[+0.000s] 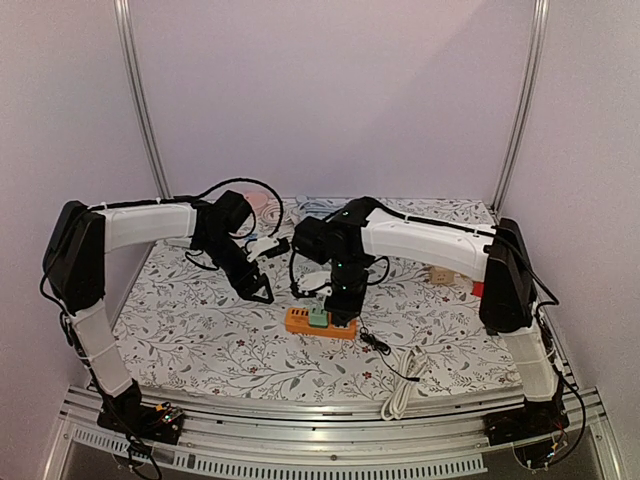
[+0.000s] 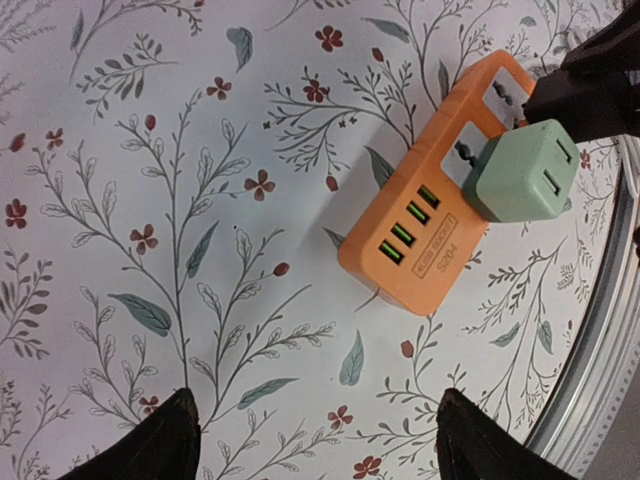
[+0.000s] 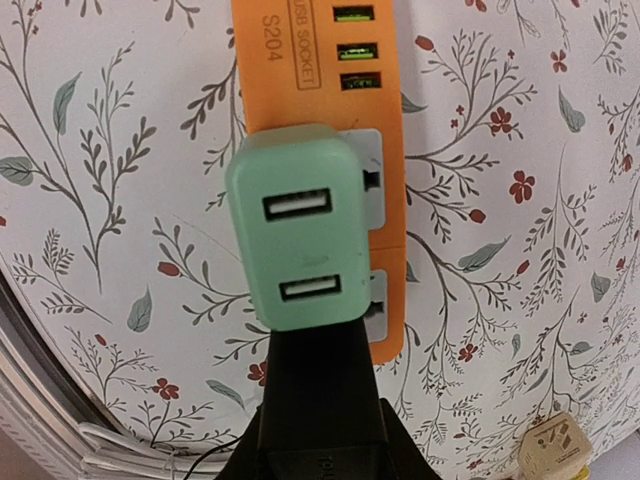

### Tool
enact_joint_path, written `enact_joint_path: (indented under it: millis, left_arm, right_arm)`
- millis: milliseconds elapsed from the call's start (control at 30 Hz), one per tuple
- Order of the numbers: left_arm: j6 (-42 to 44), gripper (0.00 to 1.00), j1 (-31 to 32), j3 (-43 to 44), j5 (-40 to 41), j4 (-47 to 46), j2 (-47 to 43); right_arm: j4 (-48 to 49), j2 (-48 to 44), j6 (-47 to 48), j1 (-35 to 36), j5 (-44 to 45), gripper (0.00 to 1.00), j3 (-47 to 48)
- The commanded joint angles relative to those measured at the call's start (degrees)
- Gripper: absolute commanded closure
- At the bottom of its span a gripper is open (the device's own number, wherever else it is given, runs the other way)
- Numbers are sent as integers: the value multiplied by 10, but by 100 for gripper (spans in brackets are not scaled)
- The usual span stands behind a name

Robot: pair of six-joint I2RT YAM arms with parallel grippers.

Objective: Insert the plug
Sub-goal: Insert the plug into the socket.

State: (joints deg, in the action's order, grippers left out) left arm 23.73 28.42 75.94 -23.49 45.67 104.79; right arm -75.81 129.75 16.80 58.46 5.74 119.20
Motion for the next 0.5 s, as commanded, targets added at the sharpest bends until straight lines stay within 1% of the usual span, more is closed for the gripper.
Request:
enact_joint_path:
  millis: [0, 200, 467]
  left_arm:
    - [1, 20, -7, 3, -7, -7, -11]
    - [4, 20, -7, 0, -6, -5, -15]
    - [8, 20, -7, 2, -6, -4, -18]
  right_arm:
    - [-38, 24, 4, 8, 25, 100, 15]
    - [-39, 39, 5, 9, 25, 100, 1]
    - [-55, -4, 2, 8, 55, 100, 5]
